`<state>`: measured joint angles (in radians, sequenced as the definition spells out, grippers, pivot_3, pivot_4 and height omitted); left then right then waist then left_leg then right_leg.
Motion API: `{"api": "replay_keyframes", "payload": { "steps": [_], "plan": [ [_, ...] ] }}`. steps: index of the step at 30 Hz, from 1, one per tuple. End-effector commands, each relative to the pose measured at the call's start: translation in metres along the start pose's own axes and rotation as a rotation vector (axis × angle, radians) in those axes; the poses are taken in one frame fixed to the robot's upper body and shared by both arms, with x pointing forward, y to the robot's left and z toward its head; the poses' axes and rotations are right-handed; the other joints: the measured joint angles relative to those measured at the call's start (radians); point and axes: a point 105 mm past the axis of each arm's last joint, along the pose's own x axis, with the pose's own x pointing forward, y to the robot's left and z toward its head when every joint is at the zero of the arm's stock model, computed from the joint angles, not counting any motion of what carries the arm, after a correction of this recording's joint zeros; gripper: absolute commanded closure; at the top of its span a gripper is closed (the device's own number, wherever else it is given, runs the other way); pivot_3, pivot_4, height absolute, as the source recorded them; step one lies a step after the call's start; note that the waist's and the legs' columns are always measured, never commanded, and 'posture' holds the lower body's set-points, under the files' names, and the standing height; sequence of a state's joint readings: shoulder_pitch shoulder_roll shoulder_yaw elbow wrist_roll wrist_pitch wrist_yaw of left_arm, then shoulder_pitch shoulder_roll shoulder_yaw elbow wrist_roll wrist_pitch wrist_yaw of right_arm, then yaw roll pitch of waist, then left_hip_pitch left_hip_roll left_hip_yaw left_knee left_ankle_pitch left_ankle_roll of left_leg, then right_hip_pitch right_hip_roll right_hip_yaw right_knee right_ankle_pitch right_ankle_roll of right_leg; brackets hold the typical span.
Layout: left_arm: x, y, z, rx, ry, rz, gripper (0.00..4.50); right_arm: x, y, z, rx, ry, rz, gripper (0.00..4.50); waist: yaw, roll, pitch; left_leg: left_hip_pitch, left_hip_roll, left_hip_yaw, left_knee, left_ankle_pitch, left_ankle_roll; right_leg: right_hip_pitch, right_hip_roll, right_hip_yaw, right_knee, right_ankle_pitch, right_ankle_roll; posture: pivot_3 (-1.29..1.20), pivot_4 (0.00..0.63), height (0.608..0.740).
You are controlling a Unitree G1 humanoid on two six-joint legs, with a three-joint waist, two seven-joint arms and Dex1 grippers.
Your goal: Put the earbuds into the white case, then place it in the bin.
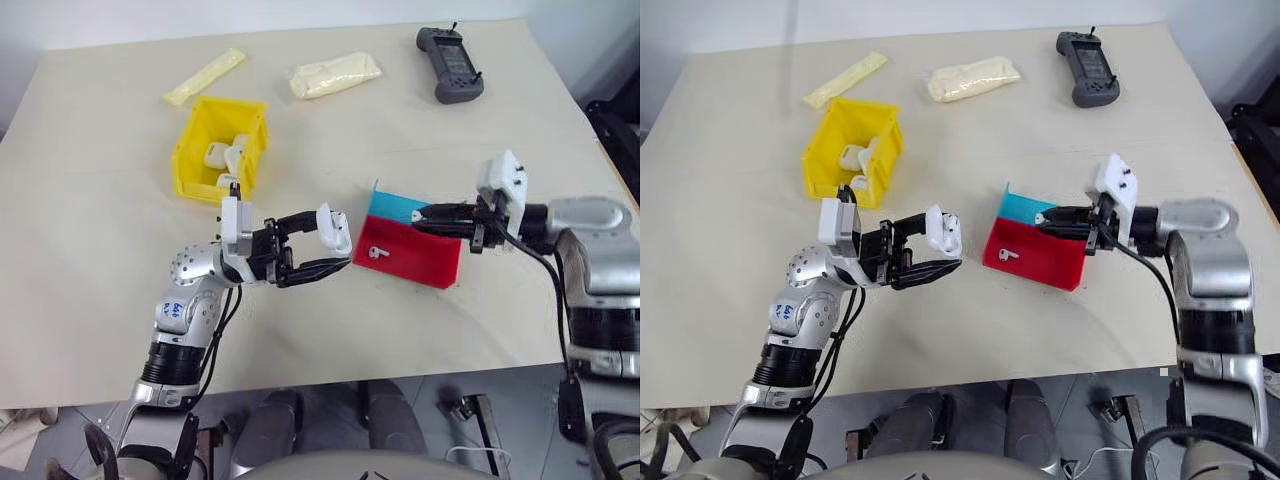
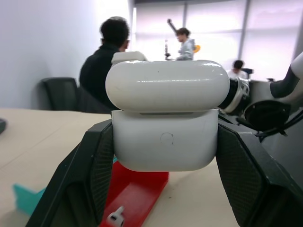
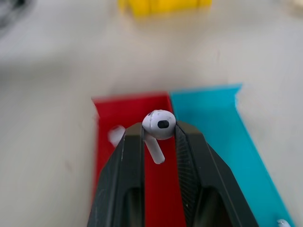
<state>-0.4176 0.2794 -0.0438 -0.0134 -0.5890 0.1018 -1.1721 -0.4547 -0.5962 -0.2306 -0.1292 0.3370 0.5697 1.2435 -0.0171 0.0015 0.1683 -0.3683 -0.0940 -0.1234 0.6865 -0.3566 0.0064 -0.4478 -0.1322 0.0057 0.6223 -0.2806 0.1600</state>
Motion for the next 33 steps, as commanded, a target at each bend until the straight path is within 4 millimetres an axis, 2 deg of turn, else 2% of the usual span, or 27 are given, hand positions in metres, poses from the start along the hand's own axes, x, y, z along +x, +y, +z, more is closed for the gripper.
{"api": "replay_keyframes", "payload": {
  "steps": [1,6,10,20,33],
  "plan": [
    [0.004,-0.001,0.005,-0.013,-0.024,-0.046,1.71,0.001,0.034,0.033,0.033,-0.237,0.037,4.00,0.001,0.000,0.000,0.000,0.001,0.000,0.000,0.000,-0.001,0.000,0.001,0.000,0.000,0.000,0.000,0.00,0.150,0.740],
    [0.008,0.001,0.004,-0.023,-0.018,-0.066,1.71,0.009,0.054,0.055,0.166,-0.425,0.057,4.00,0.012,0.000,0.000,0.000,0.000,-0.001,0.000,0.000,-0.001,0.001,0.000,0.000,0.000,0.000,0.000,0.00,0.150,0.740],
    [0.010,0.004,0.004,-0.027,-0.017,-0.066,1.71,0.015,0.063,0.065,0.251,-0.486,0.078,4.00,0.017,0.000,0.000,0.001,0.000,-0.001,0.001,0.000,-0.001,0.001,0.000,0.000,0.000,0.000,0.000,0.00,0.150,0.740],
    [0.015,0.008,0.004,-0.028,-0.022,-0.059,1.71,0.029,0.087,0.065,0.338,-0.461,0.181,4.00,0.016,0.000,0.000,0.000,-0.001,-0.002,0.001,0.000,0.000,0.001,0.000,0.000,0.000,0.000,0.000,0.00,0.150,0.740],
    [0.018,0.009,0.004,-0.020,-0.024,-0.055,1.71,0.040,0.100,0.051,0.387,-0.411,0.199,4.00,0.017,0.000,0.000,0.000,-0.001,-0.002,0.001,0.000,0.000,0.002,0.000,0.000,0.000,0.000,0.000,0.00,0.150,0.740]
  ]
}}
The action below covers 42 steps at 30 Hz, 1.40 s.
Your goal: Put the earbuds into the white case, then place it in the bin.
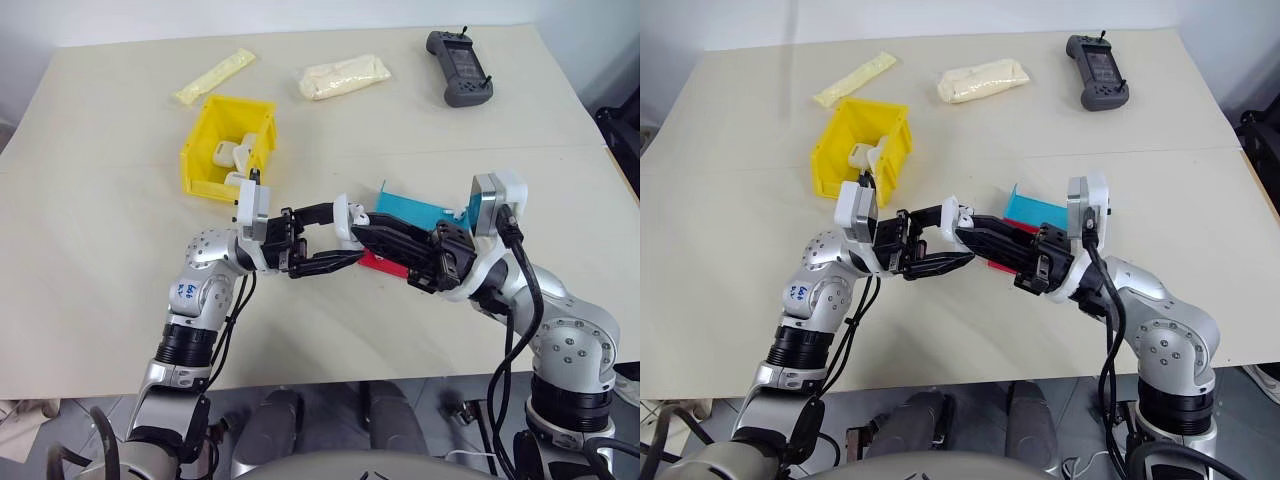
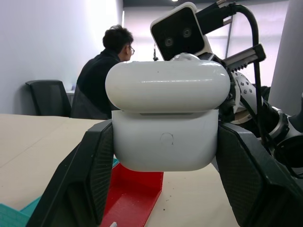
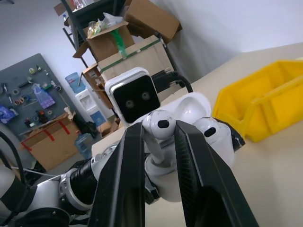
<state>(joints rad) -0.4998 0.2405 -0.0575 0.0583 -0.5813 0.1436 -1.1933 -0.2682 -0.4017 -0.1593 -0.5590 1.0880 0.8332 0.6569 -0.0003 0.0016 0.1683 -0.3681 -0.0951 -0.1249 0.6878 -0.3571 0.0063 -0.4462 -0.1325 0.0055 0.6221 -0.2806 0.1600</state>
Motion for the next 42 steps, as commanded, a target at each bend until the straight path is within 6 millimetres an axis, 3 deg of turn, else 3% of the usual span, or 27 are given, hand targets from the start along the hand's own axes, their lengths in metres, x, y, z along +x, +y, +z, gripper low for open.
{"api": "replay_keyframes", "payload": {
  "steps": [1,17,18,24,27,30,34,42],
  "plan": [
    [0.004,0.000,0.005,0.026,-0.011,-0.010,1.71,0.001,0.010,0.000,-0.032,0.009,0.031,4.00,0.000,0.000,0.000,0.000,0.000,0.000,0.000,0.000,0.000,0.000,0.000,0.000,0.000,0.000,0.000,0.00,0.150,0.740],
    [0.006,0.002,0.009,0.044,-0.037,0.006,1.71,-0.003,0.001,-0.014,-0.021,0.096,0.016,4.00,0.000,0.000,0.000,0.000,0.000,0.000,0.000,0.000,0.000,0.000,0.000,0.000,0.000,0.000,0.000,0.00,0.150,0.740],
    [0.006,0.002,0.009,0.045,-0.038,0.006,1.71,-0.003,0.002,-0.014,-0.020,0.100,0.023,3.27,0.000,0.000,0.000,0.000,0.000,0.000,0.000,0.000,0.000,0.000,0.000,0.000,0.000,0.000,0.000,0.00,0.150,0.740],
    [0.004,0.003,0.009,0.051,-0.036,0.014,1.71,-0.007,0.000,-0.006,-0.047,0.096,0.018,1.32,0.001,0.000,0.000,0.000,0.000,0.000,0.000,0.000,0.000,0.000,0.000,0.000,-0.001,0.000,0.000,0.00,0.150,0.740],
    [-0.004,0.005,0.007,0.056,-0.003,0.033,1.71,-0.021,-0.007,0.002,-0.094,0.101,-0.038,0.37,0.005,0.000,0.000,0.000,0.000,0.000,0.000,0.000,0.000,0.000,0.000,0.000,-0.001,0.000,0.000,0.00,0.150,0.740],
    [-0.015,0.007,0.006,0.074,0.055,0.042,1.71,-0.043,-0.013,0.007,-0.147,0.126,-0.123,0.37,0.010,0.000,0.000,0.000,0.000,0.000,0.000,0.000,0.000,0.001,0.000,0.000,-0.001,0.000,0.000,0.00,0.150,0.740],
    [-0.032,0.012,-0.005,0.151,0.281,0.044,1.71,-0.061,-0.016,0.009,-0.216,0.191,-0.175,0.37,0.014,0.000,0.000,0.001,0.000,0.001,-0.001,0.000,0.000,0.001,0.001,0.000,-0.001,0.000,0.000,0.00,0.150,0.740],
    [-0.039,0.023,-0.021,0.233,0.570,0.030,1.71,-0.056,-0.010,-0.001,-0.339,0.333,-0.073,2.94,0.024,-0.001,0.000,0.000,0.000,0.002,-0.001,0.000,0.001,0.001,0.001,0.000,-0.002,0.000,0.001,0.00,0.150,0.740]
  ]
}}
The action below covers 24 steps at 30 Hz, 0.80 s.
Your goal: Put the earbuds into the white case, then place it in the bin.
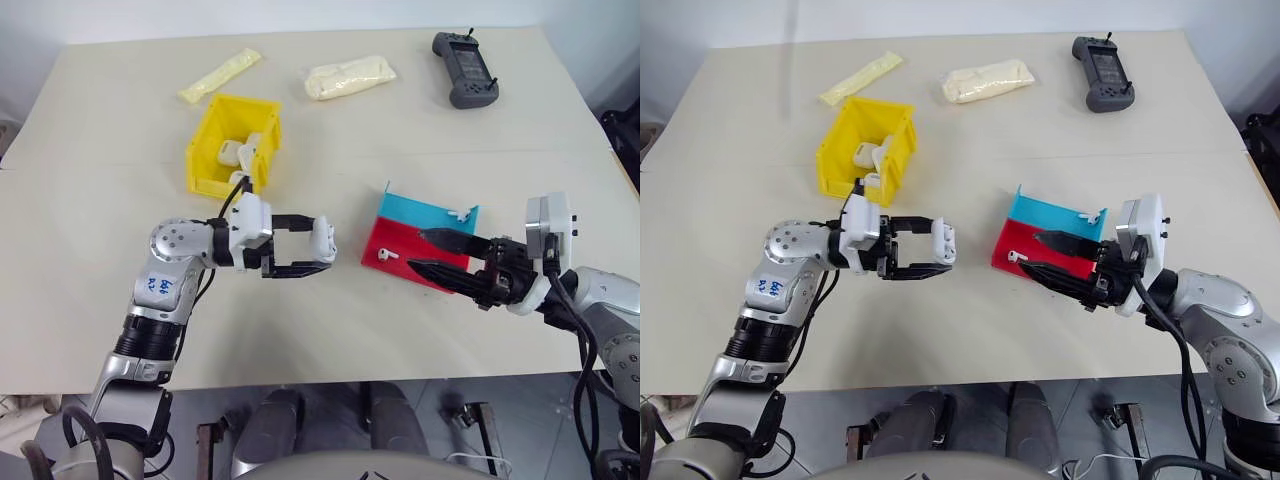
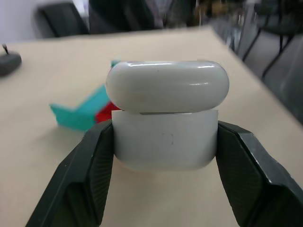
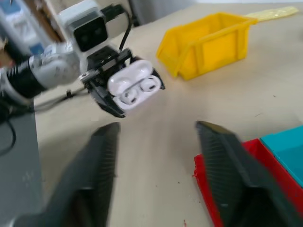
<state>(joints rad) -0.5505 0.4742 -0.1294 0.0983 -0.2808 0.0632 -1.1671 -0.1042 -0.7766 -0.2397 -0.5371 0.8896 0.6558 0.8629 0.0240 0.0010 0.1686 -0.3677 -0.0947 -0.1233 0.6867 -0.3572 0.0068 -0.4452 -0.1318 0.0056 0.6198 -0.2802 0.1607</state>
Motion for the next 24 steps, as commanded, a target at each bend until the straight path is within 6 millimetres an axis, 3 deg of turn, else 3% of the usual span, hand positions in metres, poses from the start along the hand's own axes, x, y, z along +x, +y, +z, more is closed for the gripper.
{"api": "replay_keyframes", "payload": {
  "steps": [1,5,11,17,20,24],
  "plan": [
    [0.004,0.002,0.001,0.051,0.071,-0.031,1.71,0.011,0.014,0.005,-0.095,0.005,0.100,3.30,0.000,0.000,0.000,0.000,0.000,0.000,0.000,0.000,0.000,0.000,0.000,0.000,0.000,0.000,0.000,0.00,0.150,0.740],
    [0.015,-0.003,0.005,0.025,0.083,-0.071,1.71,0.035,0.021,0.008,-0.156,0.005,0.176,4.45,-0.001,0.000,0.000,0.000,0.000,0.000,0.000,0.000,0.000,0.000,0.000,0.000,0.000,0.000,0.000,0.00,0.150,0.740],
    [0.023,-0.005,0.006,0.022,0.099,-0.094,1.71,0.063,0.020,0.016,-0.188,-0.014,0.218,4.45,-0.004,-0.001,0.000,0.000,0.001,-0.001,0.000,0.000,0.000,-0.001,0.000,0.000,0.000,0.000,0.000,0.00,0.150,0.740],
    [0.030,-0.004,0.009,0.019,0.082,-0.080,1.71,0.086,0.015,0.007,-0.190,0.063,0.235,4.45,-0.001,-0.001,0.001,-0.001,0.000,-0.002,0.000,0.000,0.000,-0.001,0.000,-0.001,0.000,0.000,0.000,0.00,0.150,0.740],
    [0.032,-0.006,0.008,0.018,0.074,-0.077,1.71,0.088,0.009,-0.002,-0.179,0.110,0.214,4.45,-0.002,-0.001,0.001,-0.001,0.000,-0.002,0.000,0.000,0.000,-0.001,0.000,-0.001,0.000,0.000,0.000,0.00,0.150,0.740],
    [0.031,-0.008,0.008,0.023,0.055,-0.069,1.71,0.074,-0.005,-0.018,-0.154,0.168,0.146,4.45,-0.002,-0.001,0.001,-0.001,0.000,-0.002,0.000,0.000,0.000,-0.001,0.000,-0.001,0.000,0.000,0.000,0.00,0.150,0.740]
  ]
}}
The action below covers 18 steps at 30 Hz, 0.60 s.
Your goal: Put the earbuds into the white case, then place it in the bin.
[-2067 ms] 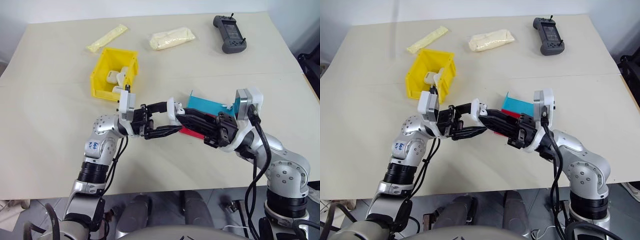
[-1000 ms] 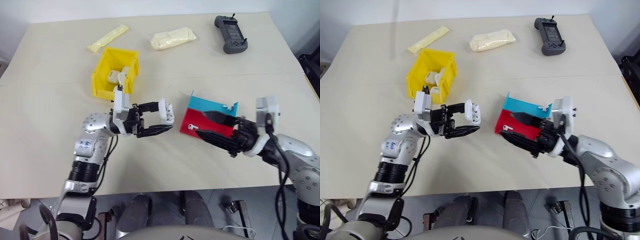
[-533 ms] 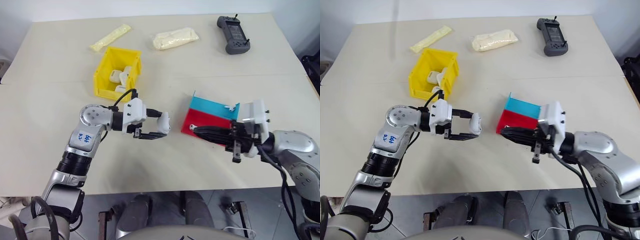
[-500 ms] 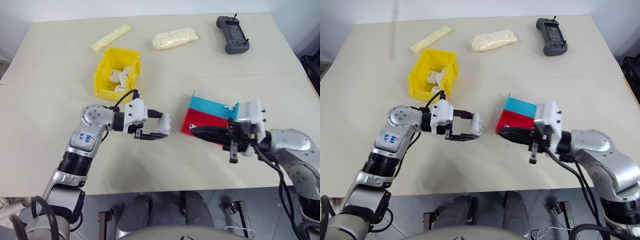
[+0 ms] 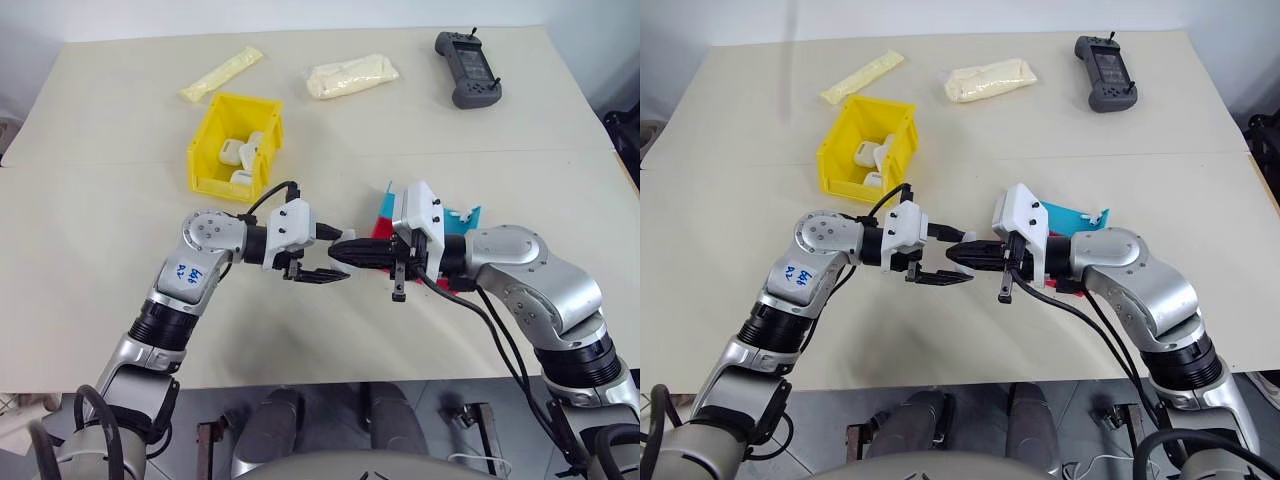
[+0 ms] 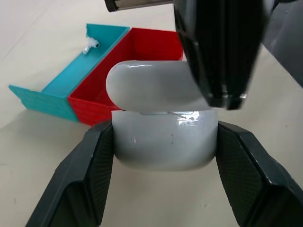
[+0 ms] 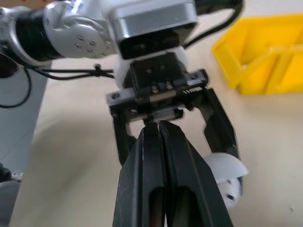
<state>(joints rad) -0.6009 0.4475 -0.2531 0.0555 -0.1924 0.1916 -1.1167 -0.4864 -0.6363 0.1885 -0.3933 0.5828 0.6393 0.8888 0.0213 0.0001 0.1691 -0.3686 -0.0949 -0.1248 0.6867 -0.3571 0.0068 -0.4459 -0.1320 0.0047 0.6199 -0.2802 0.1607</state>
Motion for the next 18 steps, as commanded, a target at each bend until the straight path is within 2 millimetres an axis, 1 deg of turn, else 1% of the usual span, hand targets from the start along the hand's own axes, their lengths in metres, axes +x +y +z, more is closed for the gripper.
{"api": "replay_keyframes", "payload": {
  "steps": [1,3,5,8,10,11,14,18],
  "plan": [
    [-0.003,-0.001,0.014,0.059,-0.061,0.014,1.71,-0.019,-0.007,-0.017,0.034,0.059,-0.065,4.45,0.003,0.000,0.000,0.000,0.000,0.000,0.000,0.000,0.000,0.000,0.000,0.000,0.000,0.000,0.000,0.00,0.150,0.740],
    [-0.005,-0.001,0.015,0.064,-0.075,0.019,1.71,-0.029,-0.005,-0.021,0.042,0.065,-0.077,4.45,0.003,0.000,0.000,0.000,0.000,0.000,0.000,0.000,0.000,0.000,-0.001,0.000,0.000,0.000,0.000,0.00,0.150,0.740],
    [-0.009,-0.002,0.019,0.075,-0.118,0.036,1.71,-0.041,-0.005,-0.024,0.078,0.060,-0.135,4.45,0.004,0.000,0.000,0.000,-0.001,0.000,0.000,0.000,0.000,0.000,-0.001,0.000,0.000,0.000,0.000,0.00,0.150,0.740],
    [-0.014,-0.004,0.023,0.063,-0.177,0.054,1.71,-0.054,0.003,-0.023,0.088,0.020,-0.130,4.45,0.004,0.000,0.000,0.000,0.000,0.000,0.000,0.000,0.000,0.000,0.000,0.000,0.000,0.000,0.000,0.00,0.150,0.740],
    [-0.021,-0.006,0.024,0.048,-0.204,0.084,1.71,-0.062,0.002,-0.019,0.087,-0.022,-0.170,4.45,-0.001,0.000,0.000,0.000,0.000,0.001,0.000,0.000,0.000,0.000,0.000,0.000,0.000,0.000,0.000,0.00,0.150,0.740],
    [-0.027,-0.007,0.024,0.036,-0.221,0.109,1.71,-0.069,-0.002,-0.016,0.069,-0.050,-0.227,4.45,-0.002,0.000,0.000,0.000,0.001,0.001,0.000,0.000,0.000,0.000,0.000,0.000,0.000,0.000,0.000,0.00,0.150,0.740],
    [-0.044,-0.010,0.022,0.003,-0.250,0.184,1.71,-0.084,0.000,-0.010,0.063,-0.102,-0.272,3.91,-0.001,0.000,0.000,0.001,0.002,0.001,-0.001,0.000,0.000,0.000,0.001,0.001,0.000,0.000,0.000,0.00,0.150,0.740],
    [-0.077,0.000,0.010,-0.031,-0.242,0.476,1.71,-0.099,-0.009,0.000,-0.024,-0.185,-0.416,2.62,0.003,0.000,0.000,0.001,0.002,0.001,-0.001,0.000,0.000,0.000,0.001,0.001,0.000,0.000,0.000,0.00,0.150,0.740]
  ]
}}
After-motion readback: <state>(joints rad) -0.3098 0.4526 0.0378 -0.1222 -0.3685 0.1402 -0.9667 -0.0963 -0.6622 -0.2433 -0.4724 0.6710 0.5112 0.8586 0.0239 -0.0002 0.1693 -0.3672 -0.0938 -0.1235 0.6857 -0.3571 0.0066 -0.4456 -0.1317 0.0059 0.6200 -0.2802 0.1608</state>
